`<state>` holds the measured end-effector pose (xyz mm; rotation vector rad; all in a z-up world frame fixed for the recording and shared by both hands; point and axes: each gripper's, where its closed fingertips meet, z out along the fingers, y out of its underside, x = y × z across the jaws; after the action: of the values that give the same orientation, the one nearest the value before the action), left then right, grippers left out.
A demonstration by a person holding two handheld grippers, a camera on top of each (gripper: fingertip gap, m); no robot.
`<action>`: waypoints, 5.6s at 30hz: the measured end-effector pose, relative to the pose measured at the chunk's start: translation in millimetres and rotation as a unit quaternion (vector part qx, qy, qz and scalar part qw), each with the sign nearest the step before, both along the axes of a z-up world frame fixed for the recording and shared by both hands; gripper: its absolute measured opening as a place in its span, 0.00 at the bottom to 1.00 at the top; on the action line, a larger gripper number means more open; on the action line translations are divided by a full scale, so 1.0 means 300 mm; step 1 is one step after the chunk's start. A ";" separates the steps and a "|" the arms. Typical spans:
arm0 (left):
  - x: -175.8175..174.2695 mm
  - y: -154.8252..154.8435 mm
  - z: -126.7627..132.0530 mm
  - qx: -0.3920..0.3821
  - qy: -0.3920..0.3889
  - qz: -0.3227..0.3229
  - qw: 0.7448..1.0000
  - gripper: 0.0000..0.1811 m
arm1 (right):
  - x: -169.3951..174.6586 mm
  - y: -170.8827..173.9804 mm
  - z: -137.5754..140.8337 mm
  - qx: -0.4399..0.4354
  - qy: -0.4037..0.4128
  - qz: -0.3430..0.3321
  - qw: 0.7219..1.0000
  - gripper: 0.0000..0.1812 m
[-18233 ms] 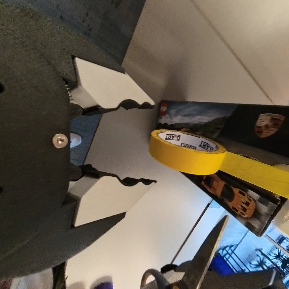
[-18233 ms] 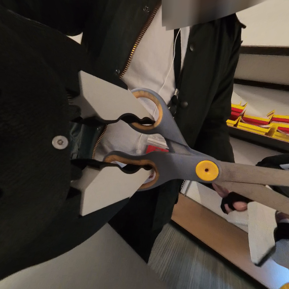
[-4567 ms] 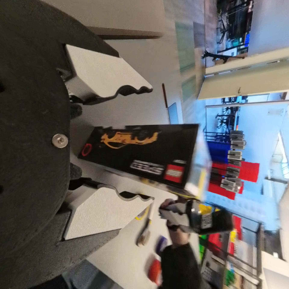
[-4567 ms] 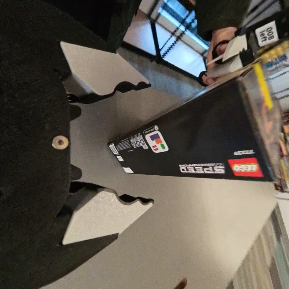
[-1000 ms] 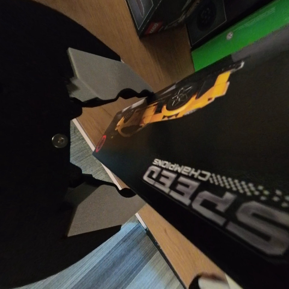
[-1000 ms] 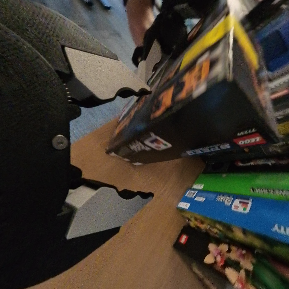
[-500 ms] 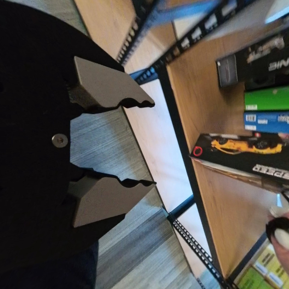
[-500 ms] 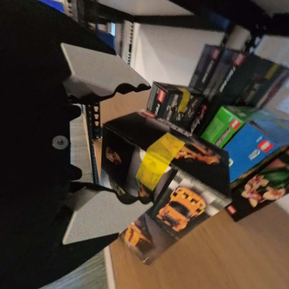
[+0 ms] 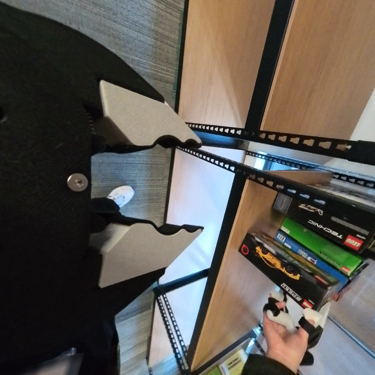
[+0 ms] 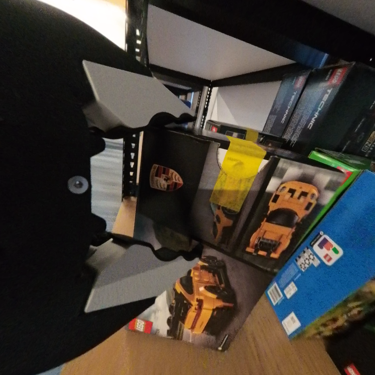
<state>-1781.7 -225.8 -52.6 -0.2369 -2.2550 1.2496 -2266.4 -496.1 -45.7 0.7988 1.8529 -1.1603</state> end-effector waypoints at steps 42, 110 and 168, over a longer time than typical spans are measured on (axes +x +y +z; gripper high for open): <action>-0.076 0.035 -0.017 0.030 0.003 0.051 0.998 0.35 | 0.190 -0.259 -0.183 -0.172 0.434 0.200 0.861 0.40; -0.225 0.264 -0.134 0.071 0.084 0.027 0.994 0.28 | 0.185 -0.330 -0.242 -0.002 0.373 0.074 0.925 0.28; -0.866 0.321 0.936 -0.217 -0.009 -0.068 0.974 0.45 | -0.729 1.638 0.845 -0.231 0.453 0.116 0.853 0.08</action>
<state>-2041.4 -129.6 228.3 -0.5544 -1.9169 1.6569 -2485.0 -4.5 207.9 -0.3328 2.1291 -1.9037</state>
